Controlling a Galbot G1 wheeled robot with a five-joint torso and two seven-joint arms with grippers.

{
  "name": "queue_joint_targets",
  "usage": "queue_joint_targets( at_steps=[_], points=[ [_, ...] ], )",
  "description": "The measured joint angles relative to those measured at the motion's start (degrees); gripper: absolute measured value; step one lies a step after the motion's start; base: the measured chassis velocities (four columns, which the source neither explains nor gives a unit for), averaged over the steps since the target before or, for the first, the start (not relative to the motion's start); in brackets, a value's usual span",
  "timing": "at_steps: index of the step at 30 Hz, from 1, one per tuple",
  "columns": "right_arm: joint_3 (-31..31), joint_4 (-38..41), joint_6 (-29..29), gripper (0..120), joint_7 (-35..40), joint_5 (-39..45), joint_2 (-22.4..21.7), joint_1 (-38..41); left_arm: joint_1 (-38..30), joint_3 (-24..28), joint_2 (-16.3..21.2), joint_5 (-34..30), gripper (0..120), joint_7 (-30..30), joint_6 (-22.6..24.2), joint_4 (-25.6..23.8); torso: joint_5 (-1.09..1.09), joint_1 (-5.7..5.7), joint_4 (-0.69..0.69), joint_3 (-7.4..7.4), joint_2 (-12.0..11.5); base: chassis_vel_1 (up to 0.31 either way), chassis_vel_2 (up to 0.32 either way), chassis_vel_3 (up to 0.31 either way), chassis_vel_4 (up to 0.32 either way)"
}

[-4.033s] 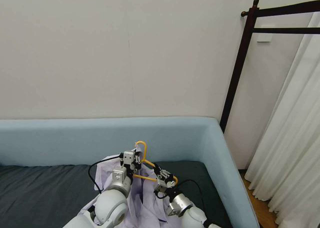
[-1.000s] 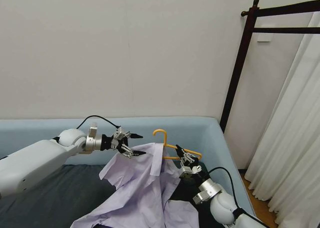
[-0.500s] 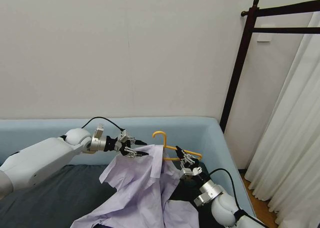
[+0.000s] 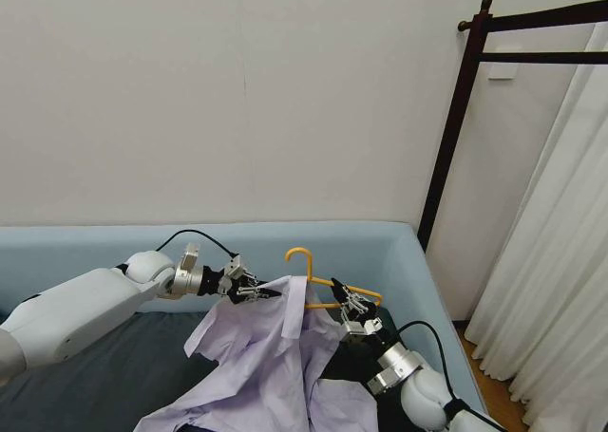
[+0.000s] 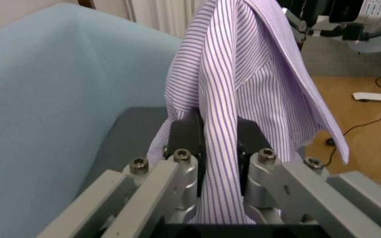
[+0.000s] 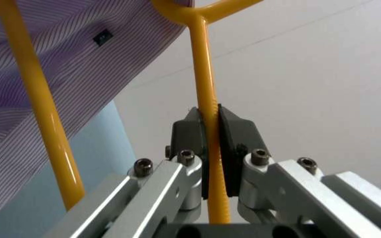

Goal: Pick up the clothes from the sofa and hang them on the clothes hanger.

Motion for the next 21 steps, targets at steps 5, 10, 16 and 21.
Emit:
queue_joint_targets(
  at_steps=[5,10,16,21],
  points=[
    [-0.6,0.8,-0.3,4,-0.6,2.1,0.1,-0.4,1.0,-0.8,0.3,1.0,8,-0.2,-0.5,0.0,0.0,0.0,0.0,0.0,0.0,0.0,0.0,0.0,0.0],
    [-0.8,2.3,-0.6,17,-1.7,5.0,-0.4,-0.9,1.8,-1.4,1.0,2.2,8,-0.3,-1.0,-0.1,0.0,0.0,0.0,0.0,0.0,0.0,0.0,0.0,0.0],
    [-0.9,6.9,-3.1,34,-2.5,11.2,-2.0,-2.9,2.0,-2.0,1.7,2.8,8,-0.5,-1.7,0.1,0.0,0.0,0.01,0.0,0.0,0.0,0.0,0.0,0.0],
    [0.8,14.9,-5.6,54,-3.7,21.0,-4.7,-7.7,2.2,-2.7,1.8,3.4,8,-0.5,-2.8,1.1,0.0,0.0,0.0,-0.01,0.0,0.0,0.0,0.0,0.0]
  ],
)
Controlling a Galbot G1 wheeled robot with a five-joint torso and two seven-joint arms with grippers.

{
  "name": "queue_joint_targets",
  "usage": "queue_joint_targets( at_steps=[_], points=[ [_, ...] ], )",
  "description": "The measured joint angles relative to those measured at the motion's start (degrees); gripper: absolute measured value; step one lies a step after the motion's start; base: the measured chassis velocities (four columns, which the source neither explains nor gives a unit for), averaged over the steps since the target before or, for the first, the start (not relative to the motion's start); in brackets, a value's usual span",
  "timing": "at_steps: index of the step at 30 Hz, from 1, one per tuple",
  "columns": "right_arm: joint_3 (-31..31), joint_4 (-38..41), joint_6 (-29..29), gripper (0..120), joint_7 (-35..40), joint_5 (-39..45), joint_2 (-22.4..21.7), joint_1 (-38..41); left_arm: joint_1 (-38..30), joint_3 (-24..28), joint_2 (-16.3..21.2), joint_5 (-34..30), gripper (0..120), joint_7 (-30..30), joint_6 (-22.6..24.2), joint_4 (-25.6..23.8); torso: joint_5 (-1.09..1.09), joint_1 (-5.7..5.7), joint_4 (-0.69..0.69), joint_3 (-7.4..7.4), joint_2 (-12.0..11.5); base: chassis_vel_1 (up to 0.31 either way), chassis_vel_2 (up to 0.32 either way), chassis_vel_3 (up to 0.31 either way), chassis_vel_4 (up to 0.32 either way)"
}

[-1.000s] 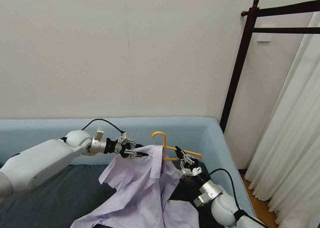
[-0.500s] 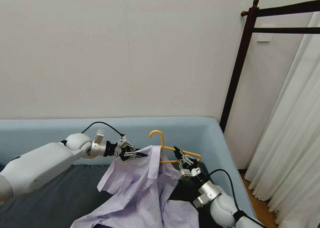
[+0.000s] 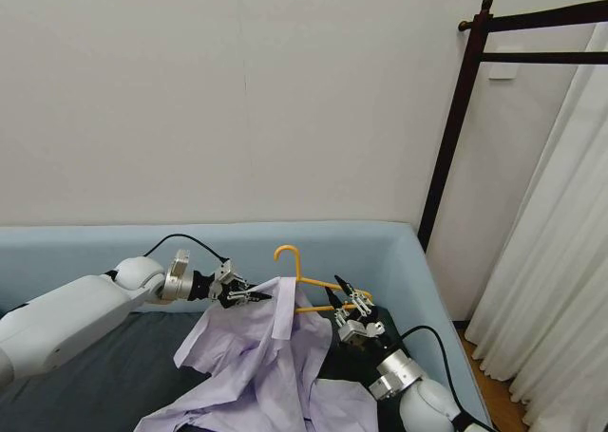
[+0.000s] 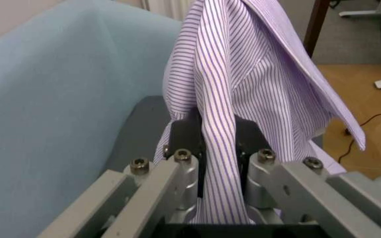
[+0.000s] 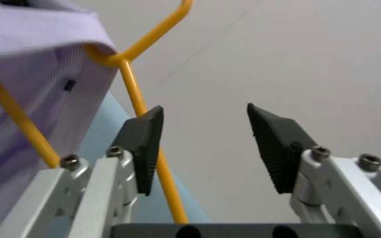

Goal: Pick up the clothes from the sofa and hang them on the clothes hanger.

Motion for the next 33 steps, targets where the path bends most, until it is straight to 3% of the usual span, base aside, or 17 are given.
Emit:
queue_joint_targets(
  at_steps=[2,3,5,7,8,12,23,33],
  points=[
    [1.3,1.3,1.0,65,-0.3,7.8,-0.5,-2.3,0.0,-0.3,-0.1,0.4,8,0.1,-0.6,0.5,-0.01,0.0,0.0,0.0,0.0,0.0,0.0,0.0,0.0],
    [1.3,1.3,1.0,65,-0.3,7.8,-0.5,-2.3,0.0,-0.3,-0.1,0.4,8,0.1,-0.6,0.5,-0.01,0.0,0.0,0.0,0.0,0.0,0.0,0.0,0.0],
    [1.7,0.3,1.8,73,-1.2,17.8,-0.4,-4.0,0.0,-0.6,-0.3,0.5,8,0.1,-0.9,0.7,0.0,0.0,-0.01,0.0,0.0,0.0,0.0,0.0,0.0],
    [1.6,-3.0,2.0,83,-4.0,28.2,0.1,-4.5,-0.1,-0.7,-0.5,0.5,8,0.2,-1.1,0.8,0.0,0.0,-0.01,0.0,0.0,0.0,0.0,0.0,0.0],
    [1.6,-3.0,2.0,83,-4.0,28.2,0.1,-4.5,-0.1,-0.7,-0.5,0.5,8,0.2,-1.1,0.8,0.0,0.0,-0.01,0.0,0.0,0.0,0.0,0.0,0.0],
    [-0.4,-9.4,0.7,98,-11.1,42.2,1.1,-4.0,-0.6,-0.7,-0.6,0.5,8,0.2,-1.2,0.6,0.01,0.0,0.0,0.0,0.0,0.0,0.0,0.0,0.0],
    [-5.0,-23.4,1.8,100,-18.4,53.7,5.9,2.7,-1.0,-0.1,-0.4,0.8,8,0.6,-1.7,-0.3,0.0,0.0,0.01,0.01,0.0,0.0,0.0,0.0,0.0],
    [-6.7,-29.8,-0.8,100,-19.1,55.3,10.1,6.6,-0.7,-0.1,0.0,0.6,8,1.1,-1.9,-1.0,0.0,0.0,0.01,0.01,0.0,0.0,0.0,0.0,0.0]
  ],
)
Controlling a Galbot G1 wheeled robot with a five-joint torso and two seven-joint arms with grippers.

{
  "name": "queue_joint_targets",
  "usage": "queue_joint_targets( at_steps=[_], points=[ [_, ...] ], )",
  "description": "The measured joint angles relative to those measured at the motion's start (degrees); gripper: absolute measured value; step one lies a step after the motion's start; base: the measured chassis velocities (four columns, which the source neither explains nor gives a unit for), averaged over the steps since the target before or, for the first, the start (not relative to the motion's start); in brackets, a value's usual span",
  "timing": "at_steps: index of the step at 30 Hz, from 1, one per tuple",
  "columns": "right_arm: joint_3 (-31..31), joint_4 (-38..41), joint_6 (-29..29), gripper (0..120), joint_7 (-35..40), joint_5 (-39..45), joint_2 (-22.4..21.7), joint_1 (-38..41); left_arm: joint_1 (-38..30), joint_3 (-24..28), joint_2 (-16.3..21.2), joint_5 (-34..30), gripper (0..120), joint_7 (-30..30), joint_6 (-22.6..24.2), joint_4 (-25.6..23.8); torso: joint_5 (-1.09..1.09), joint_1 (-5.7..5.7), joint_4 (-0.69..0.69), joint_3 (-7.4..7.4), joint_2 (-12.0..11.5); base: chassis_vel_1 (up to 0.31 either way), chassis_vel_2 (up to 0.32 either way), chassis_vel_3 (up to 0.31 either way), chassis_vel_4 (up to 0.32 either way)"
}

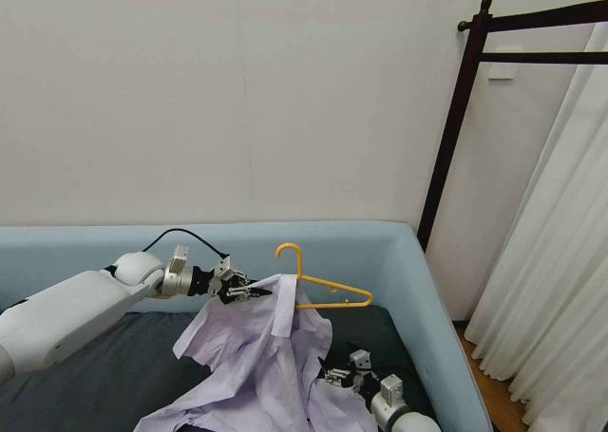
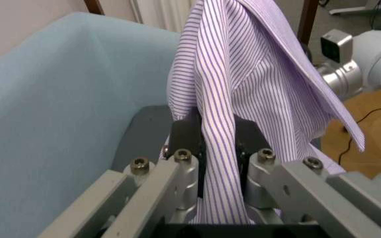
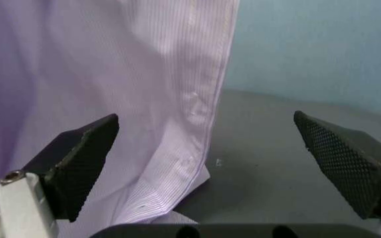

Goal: Pick up the clothes from the sofa and hang them on the clothes hanger.

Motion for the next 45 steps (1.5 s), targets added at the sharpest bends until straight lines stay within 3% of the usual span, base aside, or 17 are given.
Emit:
queue_joint_targets(
  at_steps=[6,11,17,35,45],
  points=[
    [0.0,-2.9,-0.3,100,0.1,0.2,1.6,1.5,-0.2,0.0,0.2,-0.3,8,0.1,0.0,-0.3,-0.01,0.0,0.0,0.0,0.0,0.0,0.0,0.0,0.0],
    [0.0,-5.7,-0.8,89,0.1,0.3,3.1,2.9,-0.3,0.0,0.6,-0.9,8,0.1,0.1,-1.1,0.0,0.0,-0.01,0.0,0.0,0.0,0.0,0.0,0.0],
    [-0.6,-6.6,-0.5,68,0.3,-1.0,3.4,3.0,0.5,0.0,1.3,-0.9,8,-0.1,0.3,-2.6,-0.01,0.0,0.0,0.0,0.0,0.0,0.0,0.0,0.0],
    [-2.5,-5.1,-0.6,1,-0.1,0.1,3.9,3.3,1.1,-0.2,0.7,0.6,8,0.0,0.3,-0.9,0.0,0.0,0.0,0.0,0.0,0.0,0.0,0.0,0.0],
    [-2.0,-2.6,-0.2,0,-0.7,1.9,2.8,1.9,1.5,-0.8,0.8,2.4,8,0.2,-1.5,0.1,0.01,0.0,-0.01,0.0,0.0,0.0,0.0,0.0,0.0]
  ],
)
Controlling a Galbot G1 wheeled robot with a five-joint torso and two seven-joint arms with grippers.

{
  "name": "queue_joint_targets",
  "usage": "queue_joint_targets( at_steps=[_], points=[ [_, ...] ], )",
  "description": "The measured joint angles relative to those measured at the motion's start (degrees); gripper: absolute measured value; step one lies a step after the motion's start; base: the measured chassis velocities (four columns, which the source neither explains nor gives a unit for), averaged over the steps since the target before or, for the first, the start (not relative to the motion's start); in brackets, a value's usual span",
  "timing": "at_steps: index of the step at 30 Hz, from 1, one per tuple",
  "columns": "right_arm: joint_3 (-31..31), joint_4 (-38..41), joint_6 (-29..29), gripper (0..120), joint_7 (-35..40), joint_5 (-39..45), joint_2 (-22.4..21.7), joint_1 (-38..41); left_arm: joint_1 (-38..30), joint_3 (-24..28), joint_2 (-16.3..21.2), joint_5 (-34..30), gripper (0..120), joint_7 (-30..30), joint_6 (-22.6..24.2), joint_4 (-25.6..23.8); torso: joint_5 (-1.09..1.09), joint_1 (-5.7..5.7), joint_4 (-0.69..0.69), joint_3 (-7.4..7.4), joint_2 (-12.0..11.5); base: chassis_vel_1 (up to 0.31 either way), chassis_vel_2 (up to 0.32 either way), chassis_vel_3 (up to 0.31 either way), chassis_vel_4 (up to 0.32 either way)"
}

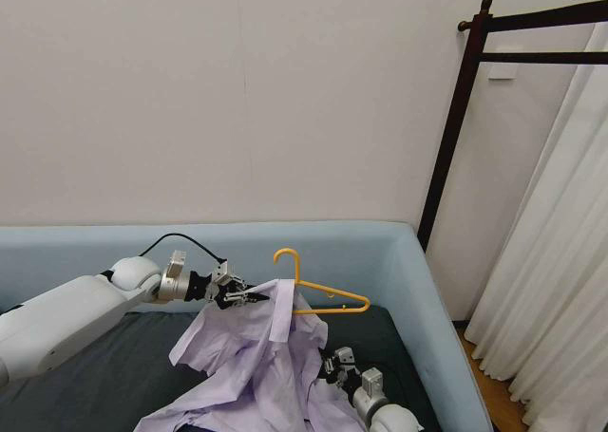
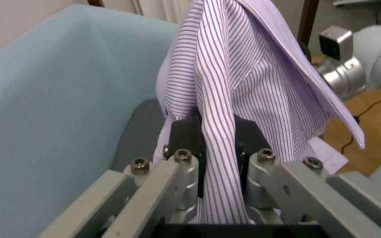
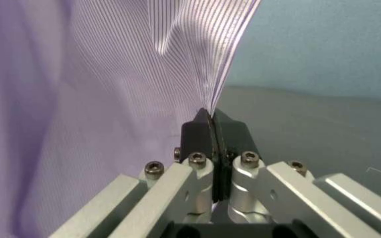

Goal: Pick up the clothes from the sofa and hang them on the clothes hanger.

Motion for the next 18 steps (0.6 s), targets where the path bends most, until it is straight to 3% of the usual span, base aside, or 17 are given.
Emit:
queue_joint_targets(
  at_steps=[6,18],
  points=[
    [0.7,3.9,-1.7,0,0.7,2.0,-2.0,-0.3,1.4,-1.3,0.2,1.7,8,0.7,-1.1,0.1,-0.01,0.0,0.01,0.0,0.0,0.0,0.0,0.0,0.0],
    [3.2,9.5,-10.2,0,4.2,14.9,-6.7,5.6,3.2,-3.2,1.5,2.0,8,1.3,-2.8,-0.8,-0.02,0.0,0.01,0.0,0.0,0.0,0.0,0.0,0.0]
  ],
)
